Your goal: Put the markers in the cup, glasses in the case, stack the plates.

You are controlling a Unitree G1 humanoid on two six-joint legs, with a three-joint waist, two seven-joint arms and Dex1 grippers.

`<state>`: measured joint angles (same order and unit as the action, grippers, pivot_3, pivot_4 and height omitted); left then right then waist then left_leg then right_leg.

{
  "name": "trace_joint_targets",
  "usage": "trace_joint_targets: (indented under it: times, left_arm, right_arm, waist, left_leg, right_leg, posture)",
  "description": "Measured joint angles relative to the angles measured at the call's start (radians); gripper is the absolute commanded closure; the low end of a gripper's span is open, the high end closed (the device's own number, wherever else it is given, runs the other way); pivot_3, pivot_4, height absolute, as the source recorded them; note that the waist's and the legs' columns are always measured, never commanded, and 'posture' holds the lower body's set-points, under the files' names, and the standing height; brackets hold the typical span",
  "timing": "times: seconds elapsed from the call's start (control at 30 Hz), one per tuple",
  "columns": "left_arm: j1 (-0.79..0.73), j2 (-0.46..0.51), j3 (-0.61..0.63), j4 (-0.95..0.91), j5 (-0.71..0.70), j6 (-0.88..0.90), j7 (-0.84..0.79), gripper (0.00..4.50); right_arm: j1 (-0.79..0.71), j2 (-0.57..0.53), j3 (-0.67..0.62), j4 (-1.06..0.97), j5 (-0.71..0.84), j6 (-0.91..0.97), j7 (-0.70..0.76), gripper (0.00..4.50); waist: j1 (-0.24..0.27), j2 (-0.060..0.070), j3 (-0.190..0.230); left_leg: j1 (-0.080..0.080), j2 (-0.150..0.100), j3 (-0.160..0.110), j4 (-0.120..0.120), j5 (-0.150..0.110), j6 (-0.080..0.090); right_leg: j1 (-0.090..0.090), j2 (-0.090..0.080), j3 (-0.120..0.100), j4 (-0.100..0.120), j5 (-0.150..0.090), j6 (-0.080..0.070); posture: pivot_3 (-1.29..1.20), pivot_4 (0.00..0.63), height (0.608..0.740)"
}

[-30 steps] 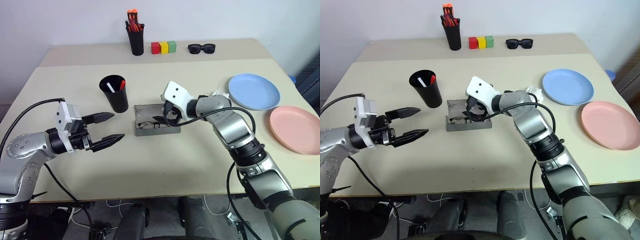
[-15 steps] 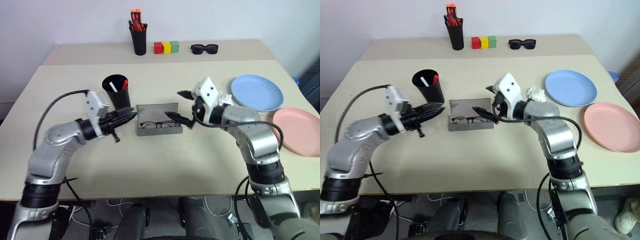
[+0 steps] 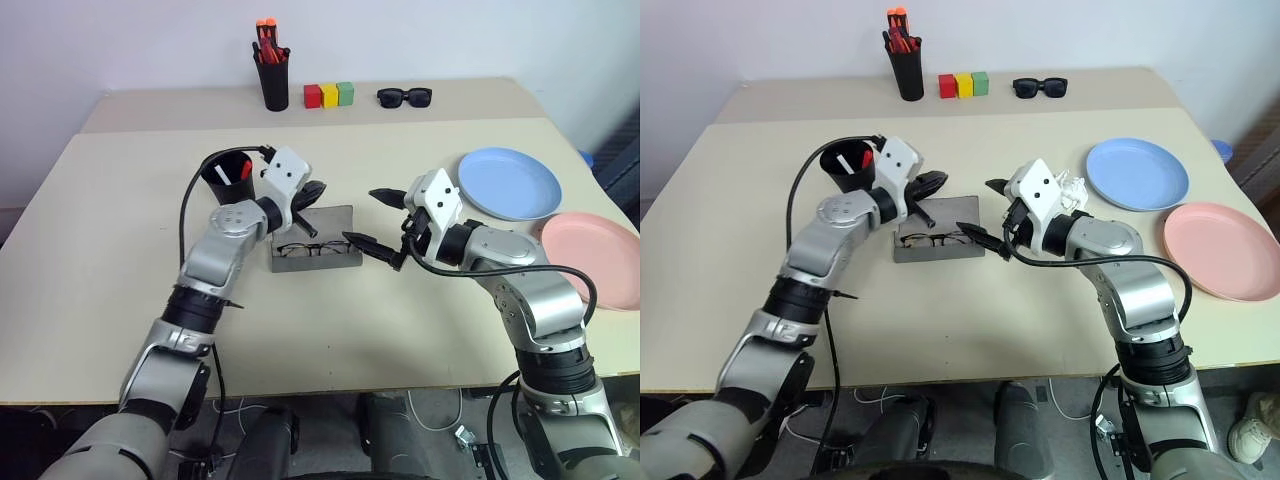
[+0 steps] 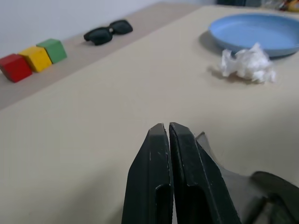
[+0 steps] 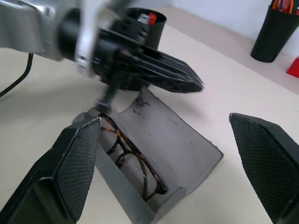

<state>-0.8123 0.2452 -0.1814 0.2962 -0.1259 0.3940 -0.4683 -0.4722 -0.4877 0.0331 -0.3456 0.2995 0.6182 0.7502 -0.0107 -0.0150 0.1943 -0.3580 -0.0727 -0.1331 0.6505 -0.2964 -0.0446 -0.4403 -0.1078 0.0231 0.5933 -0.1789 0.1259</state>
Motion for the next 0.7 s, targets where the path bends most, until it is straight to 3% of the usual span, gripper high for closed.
trace_joint_targets:
  times: [0.3,0.7]
  left_arm:
    - [-0.088,-0.031,-0.026,0.191,0.116,-0.036,0.02,4.42]
    - [-0.134,-0.031,-0.039,0.276,0.164,-0.014,-0.033,4.42]
  right_arm:
    - [0.005,0.0,0.002,-0.004,0.0,-0.006,-0.025,0.0]
    - [0.02,0.0,0.024,-0.006,0.0,-0.006,-0.043,0.0]
  waist:
    - [-0.001,0.0,0.0]
    - [-0.002,0.0,0.0]
  left_leg:
    - [0.0,0.0,0.0,0.0,0.0,0.0]
    - [0.0,0.0,0.0,0.0,0.0,0.0]
  right_leg:
    - [0.0,0.0,0.0,0.0,0.0,0.0]
    - [0.0,0.0,0.0,0.0,0.0,0.0]
  posture:
    - [0.0,0.15,0.74]
    - [0.0,0.15,0.74]
